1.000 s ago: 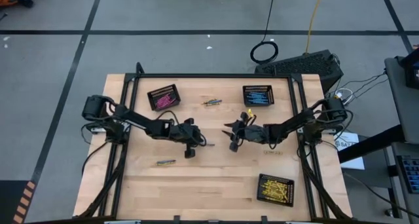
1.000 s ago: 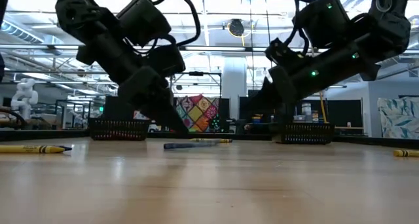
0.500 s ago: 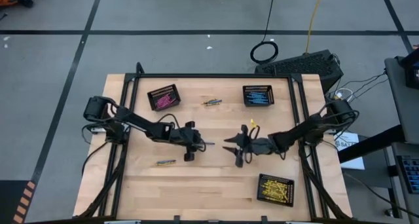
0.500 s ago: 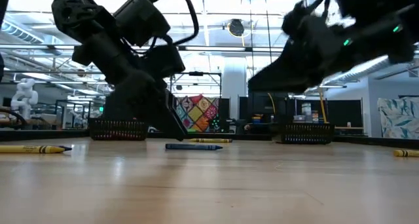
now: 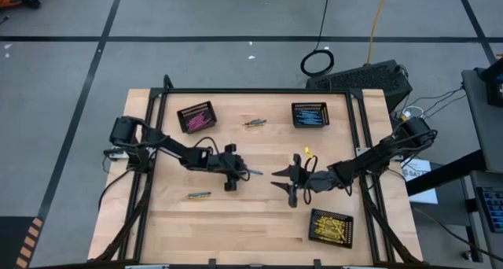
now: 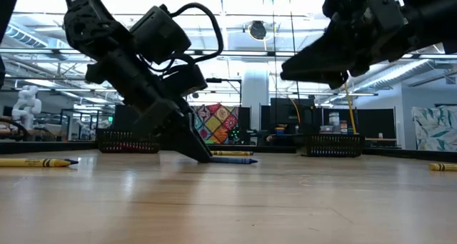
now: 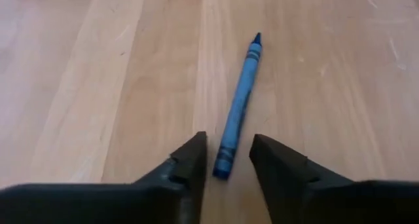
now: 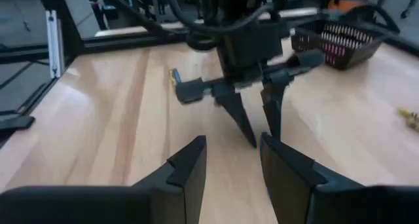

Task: Sort crayons
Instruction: Put the blue crayon into the top right black bin

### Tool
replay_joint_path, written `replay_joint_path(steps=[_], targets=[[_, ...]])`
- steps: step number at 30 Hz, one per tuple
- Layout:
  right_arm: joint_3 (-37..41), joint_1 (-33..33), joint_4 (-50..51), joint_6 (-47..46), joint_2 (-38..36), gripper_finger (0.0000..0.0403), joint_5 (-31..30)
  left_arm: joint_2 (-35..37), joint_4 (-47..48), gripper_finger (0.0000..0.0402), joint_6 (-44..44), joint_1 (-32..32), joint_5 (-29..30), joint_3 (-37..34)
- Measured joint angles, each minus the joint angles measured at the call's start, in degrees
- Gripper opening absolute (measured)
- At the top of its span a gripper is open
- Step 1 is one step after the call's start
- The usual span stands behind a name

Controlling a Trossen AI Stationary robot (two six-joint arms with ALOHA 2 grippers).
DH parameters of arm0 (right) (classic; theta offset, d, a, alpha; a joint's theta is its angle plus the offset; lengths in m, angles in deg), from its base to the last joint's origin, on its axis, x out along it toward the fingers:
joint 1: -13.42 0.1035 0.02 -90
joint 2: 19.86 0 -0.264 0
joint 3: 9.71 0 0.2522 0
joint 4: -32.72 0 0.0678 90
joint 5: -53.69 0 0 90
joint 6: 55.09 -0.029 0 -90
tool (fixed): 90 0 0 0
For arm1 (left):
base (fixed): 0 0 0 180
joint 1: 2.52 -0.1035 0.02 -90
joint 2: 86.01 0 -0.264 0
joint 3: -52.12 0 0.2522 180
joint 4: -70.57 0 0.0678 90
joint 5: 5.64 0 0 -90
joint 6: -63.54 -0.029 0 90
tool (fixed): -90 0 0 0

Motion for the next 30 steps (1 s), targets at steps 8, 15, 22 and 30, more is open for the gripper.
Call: replay_joint_path(steps=[8,15,22,30], targets=[[1.2,3.2,3.8,-5.0,3.3,0.013,-3.6,-0.1,0.1,0.0011,-0.4,-1.1,-3.6,-0.1],[1.8,6.5,10.1,-11.6,3.9,0.013,-4.1,2.0,-7.1,0.0005,0.1,-0.6,-2.8,-3.7],[1.8,10.2,26.1,-21.4,-6.2,0.013,-10.6,2.6,-34.6,0.0004,5.3,0.1,-2.9,-9.8],[1.8,7.3,-0.7,1.0,-3.1,0.0132,-15.8,2.6,-55.5,0.0003,2.7,0.9,-2.9,-9.5]])
